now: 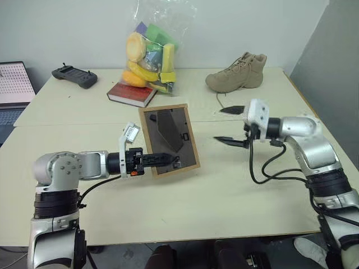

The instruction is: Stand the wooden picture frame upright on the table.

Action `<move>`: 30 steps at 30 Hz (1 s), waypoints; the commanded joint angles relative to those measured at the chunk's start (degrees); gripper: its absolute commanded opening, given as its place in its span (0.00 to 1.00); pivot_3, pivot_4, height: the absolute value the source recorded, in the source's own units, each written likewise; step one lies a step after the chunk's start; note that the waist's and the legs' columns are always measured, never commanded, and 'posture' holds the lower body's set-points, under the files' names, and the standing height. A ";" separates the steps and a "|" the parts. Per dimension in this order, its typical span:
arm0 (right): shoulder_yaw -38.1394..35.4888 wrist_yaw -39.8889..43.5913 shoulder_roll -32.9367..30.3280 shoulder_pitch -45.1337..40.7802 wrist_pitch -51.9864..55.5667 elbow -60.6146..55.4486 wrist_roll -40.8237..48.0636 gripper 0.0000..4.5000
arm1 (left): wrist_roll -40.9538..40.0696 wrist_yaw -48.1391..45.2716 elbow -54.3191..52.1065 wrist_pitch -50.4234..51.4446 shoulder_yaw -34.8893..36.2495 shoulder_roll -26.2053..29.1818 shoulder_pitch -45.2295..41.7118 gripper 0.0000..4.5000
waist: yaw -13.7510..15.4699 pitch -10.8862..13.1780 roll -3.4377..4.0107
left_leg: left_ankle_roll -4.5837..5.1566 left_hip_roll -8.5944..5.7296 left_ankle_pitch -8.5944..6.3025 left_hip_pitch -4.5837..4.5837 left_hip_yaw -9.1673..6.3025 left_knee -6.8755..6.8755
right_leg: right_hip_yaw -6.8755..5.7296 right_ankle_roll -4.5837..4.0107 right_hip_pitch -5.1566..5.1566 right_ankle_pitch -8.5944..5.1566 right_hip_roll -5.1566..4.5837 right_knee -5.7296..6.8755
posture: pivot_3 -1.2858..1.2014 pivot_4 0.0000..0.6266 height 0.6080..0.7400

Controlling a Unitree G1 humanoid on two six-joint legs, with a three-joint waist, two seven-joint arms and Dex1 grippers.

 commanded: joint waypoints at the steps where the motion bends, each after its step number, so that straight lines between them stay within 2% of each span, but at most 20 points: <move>1: 2.27 -23.85 -0.40 -4.86 -33.28 10.87 -23.73 0.99 | -16.95 8.81 4.23 1.49 1.63 -0.13 -2.04 0.28 | -0.21 0.00 0.00 | -0.01 0.02 0.00 0.02 0.02 -0.01 | 0.00 0.00 0.00 0.00 0.00 0.03 | 0.52 0.24 1.00; 4: 2.95 -38.67 1.69 -7.66 -41.28 14.60 -35.36 0.99 | -25.52 14.72 3.67 1.49 0.06 0.59 -1.21 0.28 | -0.64 0.03 -0.04 | -0.27 0.07 0.16 0.03 0.18 -0.02 | 0.20 -0.01 -0.19 0.00 0.05 0.20 | 0.52 0.24 1.00; 10: 7.76 -59.85 7.03 -13.64 -41.97 16.39 -51.45 0.99 | -46.81 24.69 -0.95 -6.38 -8.92 7.05 4.76 0.28 | -1.10 0.03 -0.07 | -0.42 0.09 0.24 0.21 0.55 -0.10 | 0.77 -0.03 -0.34 -0.01 0.14 0.45 | 0.52 0.24 1.00; 15: 12.68 -69.42 7.67 -17.81 -43.02 18.44 -57.20 0.99 | -48.48 24.72 -3.53 -10.32 -12.04 9.97 6.89 0.28 | -0.22 0.02 -0.12 | -0.42 0.00 0.24 0.23 0.64 -0.12 | 0.92 -0.04 -0.36 -0.01 0.16 0.45 | 0.52 0.24 1.00; 19: 14.92 -71.42 7.04 -18.89 -44.81 19.69 -56.98 0.85 | -48.48 24.09 -4.25 -11.90 -13.39 10.93 7.37 0.28 | 0.00 0.01 -0.15 | -0.41 -0.01 0.24 0.25 0.70 -0.11 | 0.96 -0.04 -0.34 -0.01 0.16 0.45 | 0.52 0.24 1.00; 28: 16.44 -74.29 5.56 -19.77 -45.48 19.12 -57.55 0.37 | -48.48 24.07 -5.60 -13.83 -14.93 11.51 8.63 0.28 | -0.23 0.01 -0.16 | -0.40 0.04 0.24 0.31 0.82 -0.13 | 1.09 -0.03 -0.35 -0.01 0.23 0.50 | 0.52 0.24 1.00; 29: 16.61 -74.40 5.44 -19.93 -45.76 19.23 -57.41 0.34 | -48.48 24.13 -5.66 -14.01 -14.97 11.57 8.66 0.28 | -0.24 0.01 -0.16 | -0.40 0.04 0.24 0.32 0.83 -0.13 | 1.10 -0.03 -0.35 -0.01 0.23 0.50 | 0.52 0.24 1.00; 30: 16.83 -74.49 5.25 -20.08 -46.05 19.27 -57.33 0.33 | -48.48 24.39 -5.89 -14.40 -14.80 11.62 8.85 0.36 | -0.24 0.01 -0.17 | -0.39 0.05 0.24 0.32 0.85 -0.13 | 1.11 -0.03 -0.35 -0.01 0.24 0.51 | 0.52 0.24 1.00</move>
